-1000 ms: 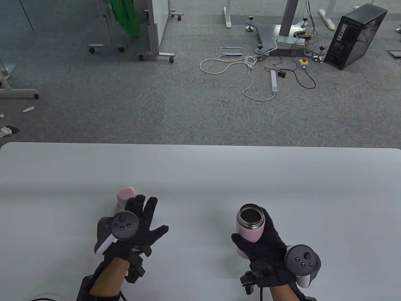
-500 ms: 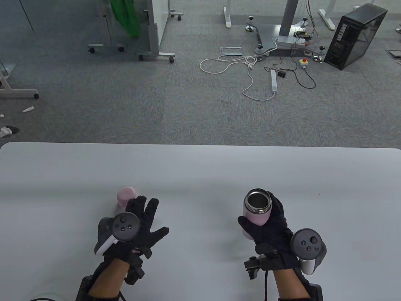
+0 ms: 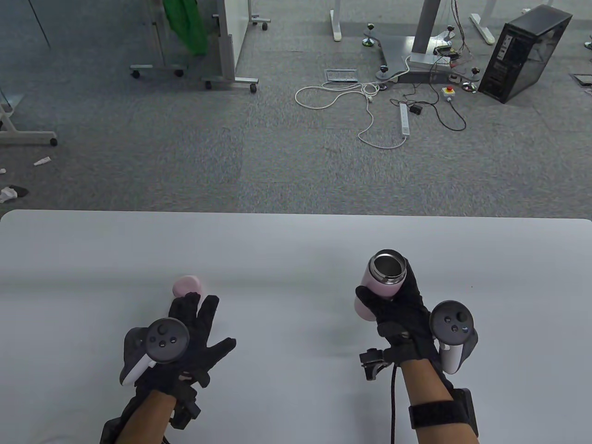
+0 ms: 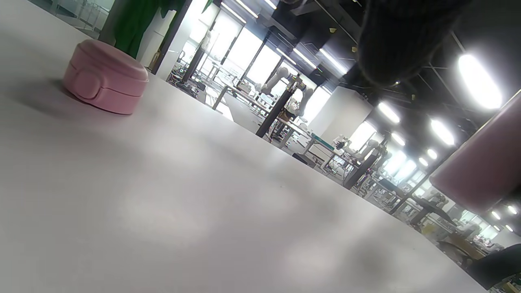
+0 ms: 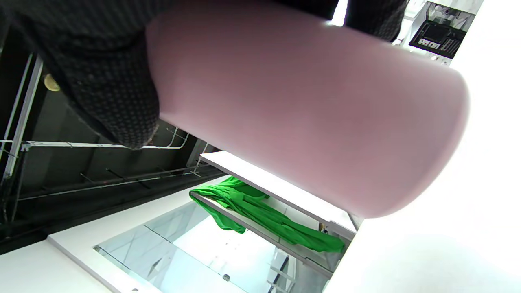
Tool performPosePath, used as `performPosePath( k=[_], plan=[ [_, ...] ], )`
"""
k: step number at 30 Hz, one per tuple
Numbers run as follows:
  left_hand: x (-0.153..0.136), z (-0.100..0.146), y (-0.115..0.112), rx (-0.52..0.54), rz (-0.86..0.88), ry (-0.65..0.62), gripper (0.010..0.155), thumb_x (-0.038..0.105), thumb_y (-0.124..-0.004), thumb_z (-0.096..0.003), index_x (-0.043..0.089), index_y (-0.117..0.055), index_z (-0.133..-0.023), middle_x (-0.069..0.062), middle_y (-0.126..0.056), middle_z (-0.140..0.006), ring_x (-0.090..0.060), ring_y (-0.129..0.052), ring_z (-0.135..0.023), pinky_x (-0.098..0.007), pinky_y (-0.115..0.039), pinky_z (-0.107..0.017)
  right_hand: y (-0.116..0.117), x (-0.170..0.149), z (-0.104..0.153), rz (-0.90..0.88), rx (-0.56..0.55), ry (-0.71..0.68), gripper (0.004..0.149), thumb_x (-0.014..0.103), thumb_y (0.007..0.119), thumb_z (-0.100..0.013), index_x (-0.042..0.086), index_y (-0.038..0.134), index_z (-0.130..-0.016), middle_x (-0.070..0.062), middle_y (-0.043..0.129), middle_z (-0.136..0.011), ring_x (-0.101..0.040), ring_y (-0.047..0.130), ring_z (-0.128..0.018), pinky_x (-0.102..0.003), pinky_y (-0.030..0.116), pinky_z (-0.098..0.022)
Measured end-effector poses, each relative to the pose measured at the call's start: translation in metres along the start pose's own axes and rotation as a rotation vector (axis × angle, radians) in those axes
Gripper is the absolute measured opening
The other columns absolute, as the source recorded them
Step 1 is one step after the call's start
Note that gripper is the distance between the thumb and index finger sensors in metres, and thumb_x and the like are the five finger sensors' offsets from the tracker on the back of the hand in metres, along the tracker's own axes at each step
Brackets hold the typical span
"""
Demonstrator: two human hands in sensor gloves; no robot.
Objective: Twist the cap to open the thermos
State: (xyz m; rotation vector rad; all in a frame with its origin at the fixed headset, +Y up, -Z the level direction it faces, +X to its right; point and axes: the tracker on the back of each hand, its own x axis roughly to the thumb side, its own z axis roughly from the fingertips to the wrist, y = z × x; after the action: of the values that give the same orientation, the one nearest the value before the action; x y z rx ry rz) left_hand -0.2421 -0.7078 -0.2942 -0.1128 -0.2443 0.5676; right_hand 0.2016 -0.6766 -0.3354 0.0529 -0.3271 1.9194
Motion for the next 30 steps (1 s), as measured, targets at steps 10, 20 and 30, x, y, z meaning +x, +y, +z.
performPosePath(
  k=[10,20,30],
  plan=[
    [-0.011,0.010,0.014,0.050,0.069,0.021,0.091,0.062,-0.081,-0.0525,0.031,-0.028,-0.120,-0.018,-0.013,-0.121,-0.048,-0.010,-0.112,-0.075,-0.026,-0.072,0.029,-0.028,-0.020,0.010,0.026,0.147,0.106,0.046,0.099,-0.033,0.020,0.032,-0.110,-0.015,0.042,-0.112,-0.046,0.052,-0.100,-0.058,0.059,-0.070],
    [-0.020,0.010,0.013,0.020,0.092,0.033,0.091,0.062,-0.081,-0.0527,0.031,-0.028,-0.120,-0.018,-0.013,-0.121,-0.049,-0.010,-0.111,-0.075,-0.026,-0.072,0.038,-0.060,-0.038,-0.009,0.005,0.253,0.106,0.041,0.101,-0.032,0.020,0.032,-0.110,-0.018,0.042,-0.113,-0.048,0.052,-0.100,-0.056,0.060,-0.071],
    [-0.023,0.008,0.007,-0.001,0.114,0.035,0.091,0.062,-0.081,-0.0529,0.031,-0.027,-0.120,-0.018,-0.011,-0.121,-0.049,-0.010,-0.111,-0.075,-0.027,-0.072,0.046,-0.088,-0.040,0.029,-0.009,0.309,0.108,0.037,0.102,-0.031,0.019,0.030,-0.110,-0.021,0.041,-0.112,-0.050,0.051,-0.099,-0.054,0.059,-0.071]
  ],
)
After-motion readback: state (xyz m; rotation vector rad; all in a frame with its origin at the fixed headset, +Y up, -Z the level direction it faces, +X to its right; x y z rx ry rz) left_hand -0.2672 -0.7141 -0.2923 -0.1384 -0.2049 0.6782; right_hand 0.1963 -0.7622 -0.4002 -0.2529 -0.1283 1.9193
